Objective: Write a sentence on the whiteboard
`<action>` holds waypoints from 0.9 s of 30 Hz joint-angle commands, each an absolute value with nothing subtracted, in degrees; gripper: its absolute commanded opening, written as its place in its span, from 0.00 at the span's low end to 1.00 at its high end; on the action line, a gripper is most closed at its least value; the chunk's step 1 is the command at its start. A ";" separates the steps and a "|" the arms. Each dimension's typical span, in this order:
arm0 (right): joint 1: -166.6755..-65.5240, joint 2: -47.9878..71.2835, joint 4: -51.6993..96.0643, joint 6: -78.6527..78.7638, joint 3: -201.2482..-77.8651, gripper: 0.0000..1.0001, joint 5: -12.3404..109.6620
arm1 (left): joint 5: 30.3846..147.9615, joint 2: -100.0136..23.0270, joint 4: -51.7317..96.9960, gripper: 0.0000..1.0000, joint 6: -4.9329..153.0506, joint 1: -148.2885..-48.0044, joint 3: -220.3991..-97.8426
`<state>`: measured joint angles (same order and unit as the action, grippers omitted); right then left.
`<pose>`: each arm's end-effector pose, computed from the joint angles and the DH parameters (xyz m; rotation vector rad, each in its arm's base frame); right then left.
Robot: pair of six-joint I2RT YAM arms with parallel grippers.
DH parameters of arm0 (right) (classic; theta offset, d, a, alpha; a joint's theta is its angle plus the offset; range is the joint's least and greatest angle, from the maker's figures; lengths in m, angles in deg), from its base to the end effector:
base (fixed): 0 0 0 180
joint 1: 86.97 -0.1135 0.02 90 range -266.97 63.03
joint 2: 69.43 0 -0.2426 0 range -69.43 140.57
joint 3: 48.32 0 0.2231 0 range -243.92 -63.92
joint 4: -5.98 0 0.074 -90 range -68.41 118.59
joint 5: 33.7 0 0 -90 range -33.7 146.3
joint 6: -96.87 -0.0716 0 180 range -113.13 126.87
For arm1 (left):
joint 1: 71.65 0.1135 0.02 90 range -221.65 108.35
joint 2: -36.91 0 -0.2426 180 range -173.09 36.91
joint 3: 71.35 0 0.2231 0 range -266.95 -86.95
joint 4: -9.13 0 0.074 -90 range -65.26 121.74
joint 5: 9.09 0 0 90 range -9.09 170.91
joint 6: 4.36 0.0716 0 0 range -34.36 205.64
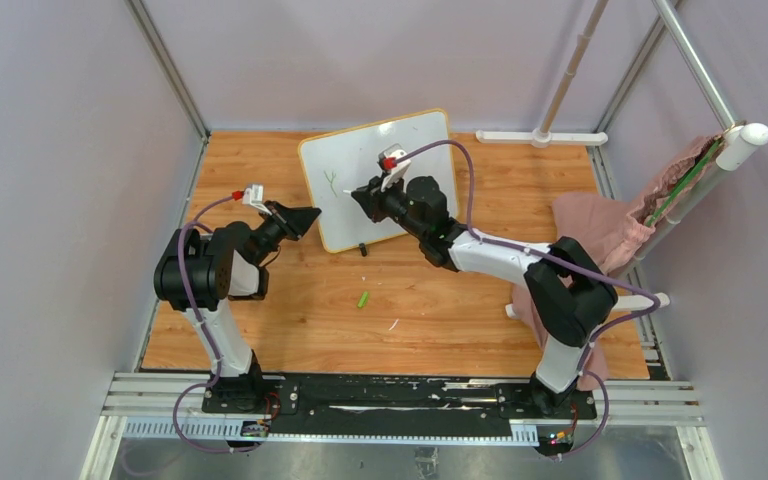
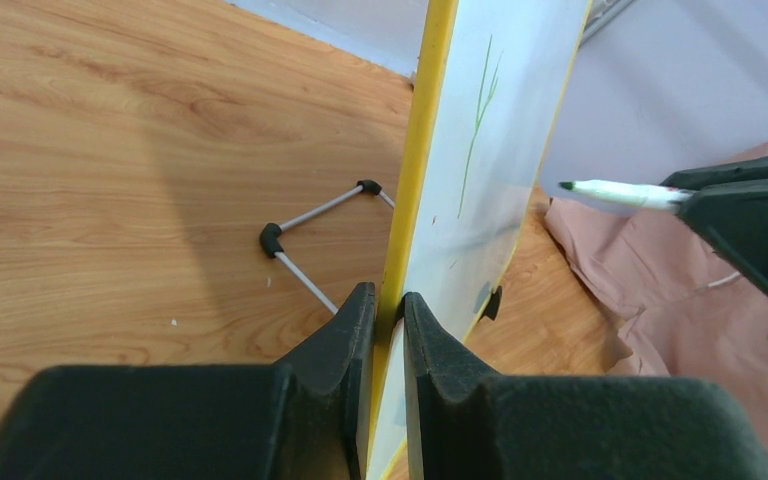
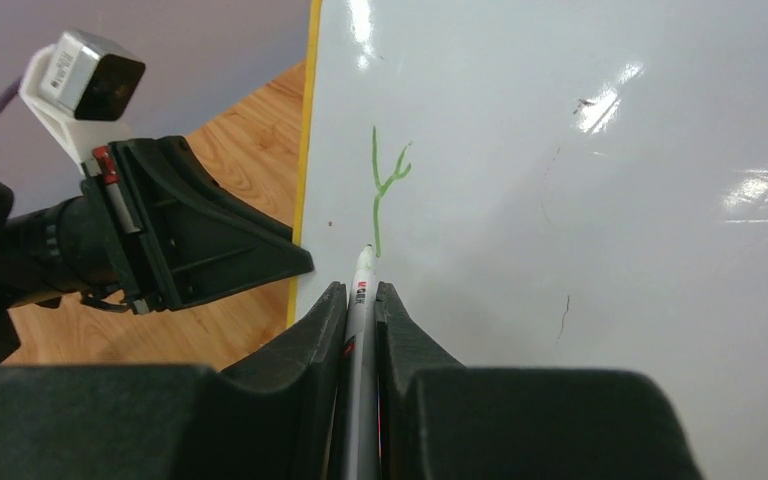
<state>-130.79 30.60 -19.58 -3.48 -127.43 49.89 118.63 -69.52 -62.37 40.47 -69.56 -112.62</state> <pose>0.2941 0.2933 0.2845 -0.5351 1.4536 0.8405 0.3136 -0.0324 0.1582 -0.0756 1.5793 -1.0753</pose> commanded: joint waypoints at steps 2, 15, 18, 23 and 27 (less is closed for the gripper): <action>-130.19 33.18 -21.82 -0.29 -130.04 0.00 52.34 | 118.70 -70.76 -64.05 0.11 42.57 -70.76 -111.74; -130.30 35.48 -25.17 0.19 -131.25 0.00 54.93 | 118.89 -70.91 -64.04 0.03 42.84 -70.94 -111.85; -130.23 35.93 -24.90 0.19 -132.05 0.00 54.32 | 118.88 -70.93 -64.02 0.01 42.89 -70.94 -111.91; -130.31 36.63 -24.07 -0.05 -132.89 0.00 53.44 | 118.88 -70.84 -64.06 0.00 43.01 -71.03 -111.91; -130.34 37.25 -23.09 -0.24 -133.68 0.00 53.23 | 119.01 -70.84 -64.09 0.00 43.01 -71.03 -111.92</action>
<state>-130.79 36.32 -22.29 -0.75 -131.12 53.73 118.56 -69.52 -62.53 41.37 -69.67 -112.56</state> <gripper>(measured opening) 0.170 0.175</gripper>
